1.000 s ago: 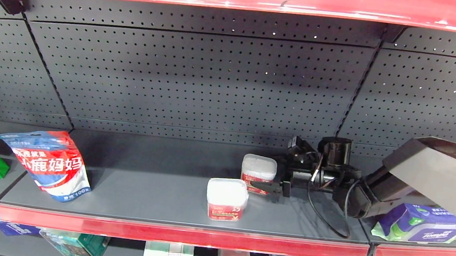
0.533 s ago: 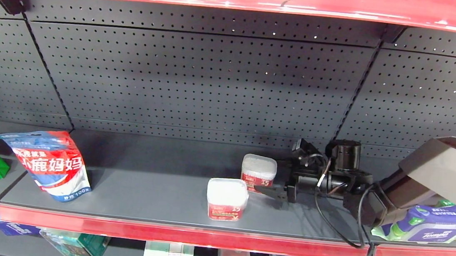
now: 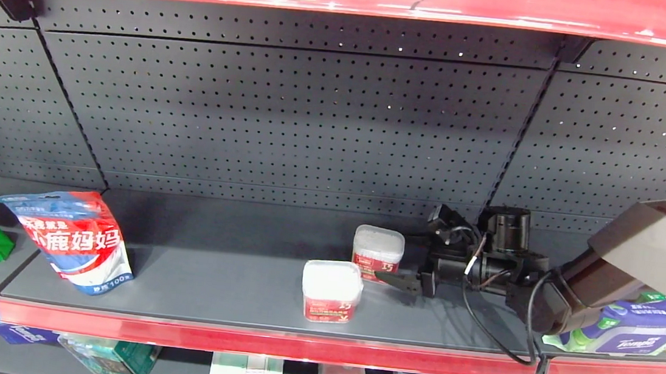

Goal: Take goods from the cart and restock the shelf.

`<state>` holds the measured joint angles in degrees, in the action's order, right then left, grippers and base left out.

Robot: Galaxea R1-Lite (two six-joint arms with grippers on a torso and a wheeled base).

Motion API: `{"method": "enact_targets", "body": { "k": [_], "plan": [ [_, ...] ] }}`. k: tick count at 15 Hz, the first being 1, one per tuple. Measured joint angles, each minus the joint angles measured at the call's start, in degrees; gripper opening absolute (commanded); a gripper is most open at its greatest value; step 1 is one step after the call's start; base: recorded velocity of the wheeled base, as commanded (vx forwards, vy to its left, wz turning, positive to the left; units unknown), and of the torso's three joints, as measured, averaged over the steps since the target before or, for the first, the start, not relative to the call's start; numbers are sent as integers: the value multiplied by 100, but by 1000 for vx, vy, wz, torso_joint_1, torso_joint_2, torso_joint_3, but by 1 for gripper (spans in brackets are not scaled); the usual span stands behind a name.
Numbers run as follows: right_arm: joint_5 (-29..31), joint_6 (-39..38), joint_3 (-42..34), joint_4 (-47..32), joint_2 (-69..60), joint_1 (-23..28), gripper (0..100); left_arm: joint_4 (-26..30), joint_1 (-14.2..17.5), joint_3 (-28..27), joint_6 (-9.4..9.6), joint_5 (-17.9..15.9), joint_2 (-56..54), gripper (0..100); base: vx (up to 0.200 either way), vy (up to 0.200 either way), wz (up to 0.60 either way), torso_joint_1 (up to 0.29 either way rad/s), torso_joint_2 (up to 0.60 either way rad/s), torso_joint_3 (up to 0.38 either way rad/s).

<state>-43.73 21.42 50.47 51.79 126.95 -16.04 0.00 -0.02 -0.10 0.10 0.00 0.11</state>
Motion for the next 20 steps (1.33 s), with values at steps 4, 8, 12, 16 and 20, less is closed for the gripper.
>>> {"method": "enact_targets", "body": {
  "k": [4,8,12,16,20],
  "plan": [
    [10,614,16,-684,-5,174,100,0,2,0,0,0,0,100,0,0,0,0,0,0],
    [35,661,96,-731,-5,279,100,0,2,0,0,0,0,100,0,0,0,0,0,0],
    [210,560,232,-728,-2,268,100,0,2,0,-2,0,0,100,0,0,0,0,0,0],
    [366,527,291,-728,23,257,100,0,2,0,0,0,0,100,0,0,0,0,0,0],
    [535,480,374,-728,61,273,100,0,2,0,0,0,0,100,0,0,0,0,0,0]
  ]
}}
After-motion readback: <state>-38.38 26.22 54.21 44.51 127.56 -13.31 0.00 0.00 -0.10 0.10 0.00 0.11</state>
